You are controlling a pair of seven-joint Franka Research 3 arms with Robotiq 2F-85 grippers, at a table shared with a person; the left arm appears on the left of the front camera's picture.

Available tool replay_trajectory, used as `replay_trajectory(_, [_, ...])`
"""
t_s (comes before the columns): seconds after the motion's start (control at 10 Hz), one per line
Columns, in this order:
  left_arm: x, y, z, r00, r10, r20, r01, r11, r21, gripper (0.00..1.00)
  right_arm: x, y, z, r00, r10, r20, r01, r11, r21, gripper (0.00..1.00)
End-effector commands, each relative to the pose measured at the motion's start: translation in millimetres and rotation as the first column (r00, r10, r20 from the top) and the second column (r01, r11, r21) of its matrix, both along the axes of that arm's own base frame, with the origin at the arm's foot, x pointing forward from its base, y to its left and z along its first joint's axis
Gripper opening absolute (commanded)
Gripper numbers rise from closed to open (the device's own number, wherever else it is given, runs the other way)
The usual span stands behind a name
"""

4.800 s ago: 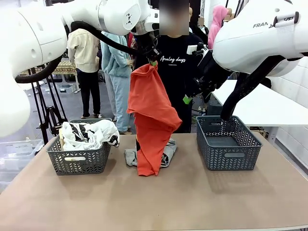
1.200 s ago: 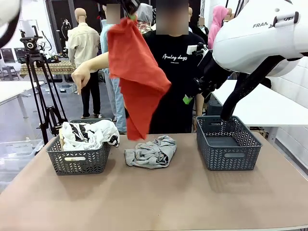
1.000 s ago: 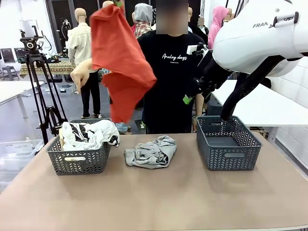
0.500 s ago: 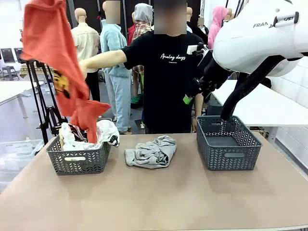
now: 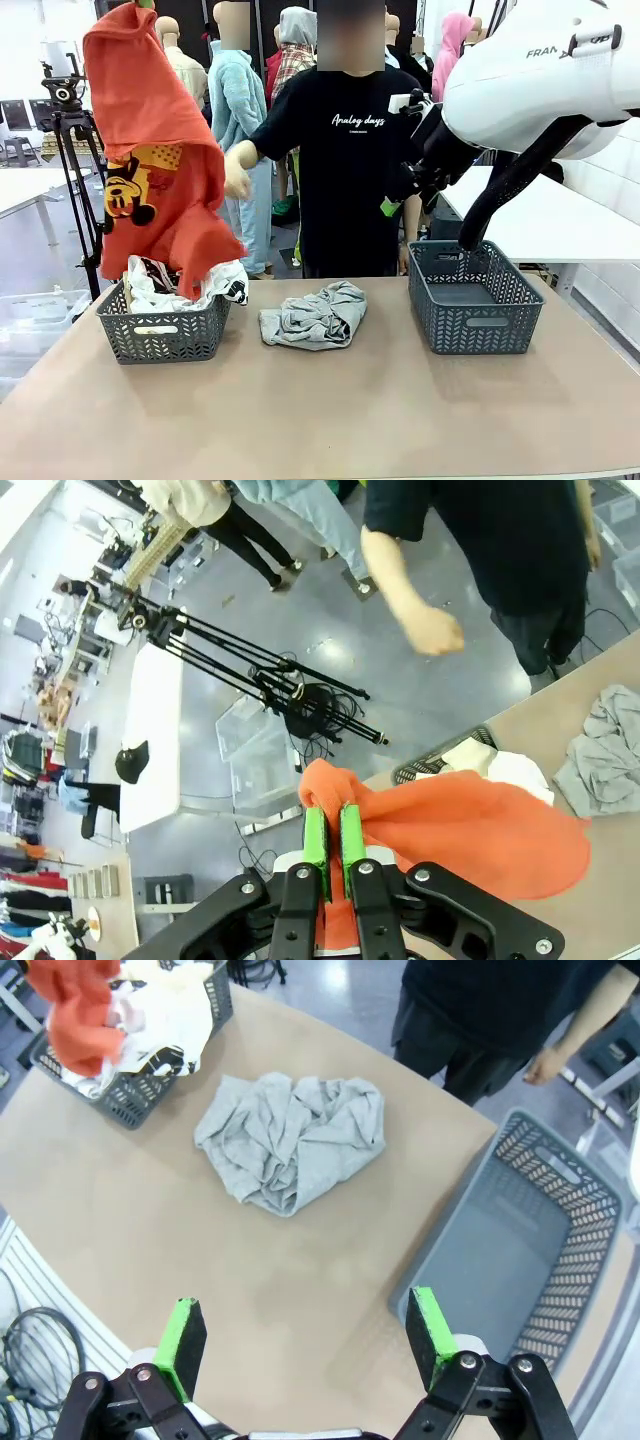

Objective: Sort the tops and bottoms.
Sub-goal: Sort the clothes according to human instructions.

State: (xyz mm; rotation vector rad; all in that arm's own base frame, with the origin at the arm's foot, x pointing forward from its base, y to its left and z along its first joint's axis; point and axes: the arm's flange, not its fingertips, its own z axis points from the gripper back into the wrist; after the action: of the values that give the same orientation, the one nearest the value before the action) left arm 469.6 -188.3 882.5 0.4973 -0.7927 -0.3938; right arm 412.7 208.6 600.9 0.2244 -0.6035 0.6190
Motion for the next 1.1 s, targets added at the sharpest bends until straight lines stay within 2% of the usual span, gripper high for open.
replay_trajectory(0.0, [-12, 25, -23, 0.991, 0.131, 0.001, -0.13, 0.988, -0.083, 0.0, -3, -2, -4, 1.0, -0.002, -0.01, 0.002, 1.0, -0.003, 1.0])
replay_trajectory(0.2, [-25, 36, -80, 0.971, 0.225, -0.083, -0.234, 0.964, -0.124, 0.0, -3, -2, -4, 1.0, -0.002, -0.01, 0.002, 1.0, -0.003, 1.0])
replay_trajectory(0.3, [-27, 32, -108, 0.968, 0.233, -0.093, -0.242, 0.965, -0.103, 0.0, -3, -2, -4, 1.0, -0.002, -0.01, 0.002, 1.0, -0.003, 1.0])
replay_trajectory(0.4, [-20, 30, -136, 0.968, 0.24, -0.074, -0.247, 0.964, -0.096, 0.0, -3, -2, -4, 1.0, -0.002, -0.01, 0.002, 1.0, -0.003, 1.0])
replay_trajectory(0.5, [-8, 35, -156, 0.966, 0.259, -0.014, -0.259, 0.963, -0.077, 0.0, -3, -2, -4, 1.0, -0.002, -0.01, 0.002, 1.0, -0.003, 1.0])
replay_trajectory(0.6, [3, 40, -170, 0.963, 0.27, -0.005, -0.269, 0.957, -0.111, 0.0, -3, -2, -4, 1.0, -0.002, -0.01, 0.002, 1.0, -0.003, 1.0])
replay_trajectory(0.7, [11, 46, -180, 0.959, 0.284, -0.009, -0.282, 0.947, -0.157, 0.0, -3, -2, -4, 1.0, -0.002, -0.01, 0.002, 1.0, -0.003, 1.0])
replay_trajectory(0.8, [3, 25, -160, 0.964, 0.253, -0.082, -0.26, 0.962, -0.088, 0.0, -3, -2, -4, 1.0, -0.002, -0.01, 0.002, 1.0, -0.003, 1.0])
replay_trajectory(1.0, [3, 25, -160, 0.964, 0.253, -0.082, -0.26, 0.962, -0.088, 0.0, -3, -2, -4, 1.0, -0.002, -0.01, 0.002, 1.0, -0.003, 1.0])
